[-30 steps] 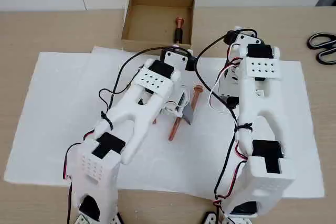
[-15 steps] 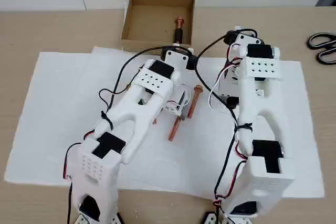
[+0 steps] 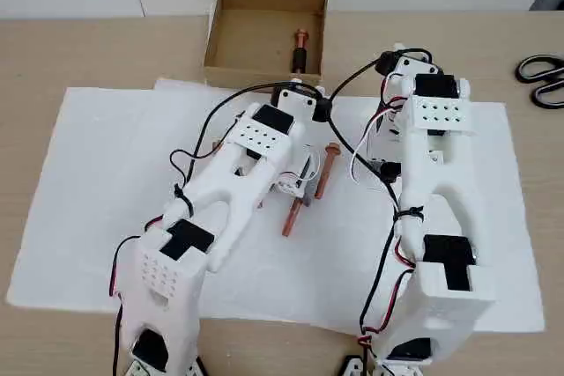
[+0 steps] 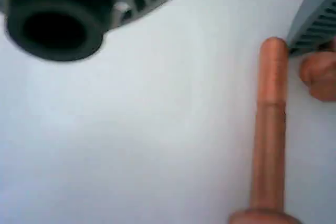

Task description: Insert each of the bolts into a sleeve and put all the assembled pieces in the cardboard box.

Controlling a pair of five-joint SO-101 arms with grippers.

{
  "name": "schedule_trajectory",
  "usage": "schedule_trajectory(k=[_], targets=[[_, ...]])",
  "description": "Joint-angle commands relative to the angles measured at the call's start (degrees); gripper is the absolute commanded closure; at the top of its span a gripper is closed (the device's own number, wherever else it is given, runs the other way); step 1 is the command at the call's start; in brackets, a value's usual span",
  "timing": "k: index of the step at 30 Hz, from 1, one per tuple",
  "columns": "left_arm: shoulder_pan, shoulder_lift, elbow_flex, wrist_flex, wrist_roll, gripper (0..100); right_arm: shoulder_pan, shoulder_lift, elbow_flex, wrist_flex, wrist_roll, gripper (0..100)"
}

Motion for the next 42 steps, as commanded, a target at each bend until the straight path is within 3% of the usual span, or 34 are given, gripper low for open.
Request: schedule_trajectory(k=[1,11,26,42], targets=[[0.88,0.35,-1.71,-0.97,0.35,77,0.31,-3.91,-0.53,-0.40,0.00,99.5],[4.57,0.62,-2.33,-0.88,-2.20,92,0.31,-3.91,-0.53,-0.48,0.00,99.5],[4.40,0.09,-3.74,2.81,-2.46,99,0.31,-3.82,-0.53,-0.48,0.00,99.5],[3.69,0.09,-27.21,16.70,-5.19,99,0.13,-3.47,-0.53,-0.75,0.09,99.4]])
